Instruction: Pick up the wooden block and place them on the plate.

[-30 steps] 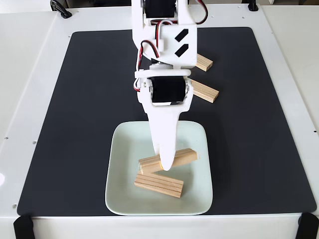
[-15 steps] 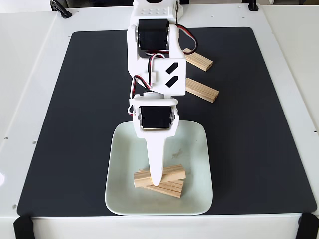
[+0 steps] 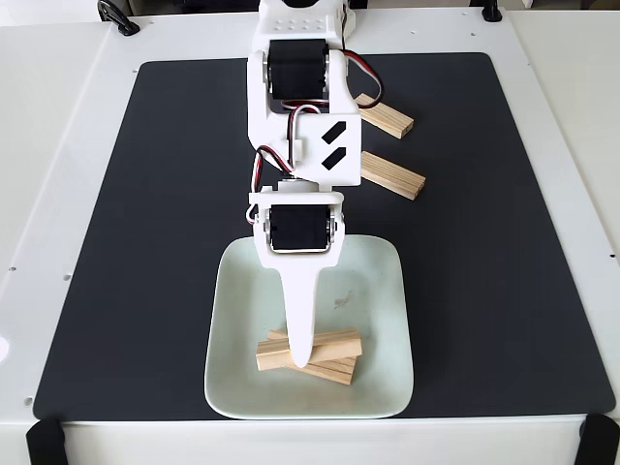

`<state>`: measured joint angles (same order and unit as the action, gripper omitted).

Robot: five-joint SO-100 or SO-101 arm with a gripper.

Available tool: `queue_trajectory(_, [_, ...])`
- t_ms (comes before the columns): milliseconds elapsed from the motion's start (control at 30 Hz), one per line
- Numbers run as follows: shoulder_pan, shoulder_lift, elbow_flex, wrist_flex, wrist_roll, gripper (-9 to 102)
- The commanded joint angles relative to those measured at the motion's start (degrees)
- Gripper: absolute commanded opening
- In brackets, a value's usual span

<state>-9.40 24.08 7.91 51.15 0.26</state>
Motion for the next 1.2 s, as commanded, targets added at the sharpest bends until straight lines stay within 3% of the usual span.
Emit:
queue_trajectory(0, [0.0, 1.9, -2.4, -0.3, 0.3, 1])
queue_trajectory(267, [0.2, 4.9, 0.9, -0.2, -0.6, 31])
queue_trajectory(433, [-0.1, 8.3, 5.9, -0.2, -0.6, 39])
queue_trajectory(767, [-0.4, 9.5, 6.4, -0.2, -0.6, 38])
queue_trajectory(867, [-0.2, 9.8, 6.3, -0.2, -0.6, 29])
queue_trajectory(1033, [-0.4, 16.0, 10.5, 1.2, -0.6, 1])
queue_trajectory(1167, [-0.6, 24.3, 20.0, 0.6, -0.1, 2])
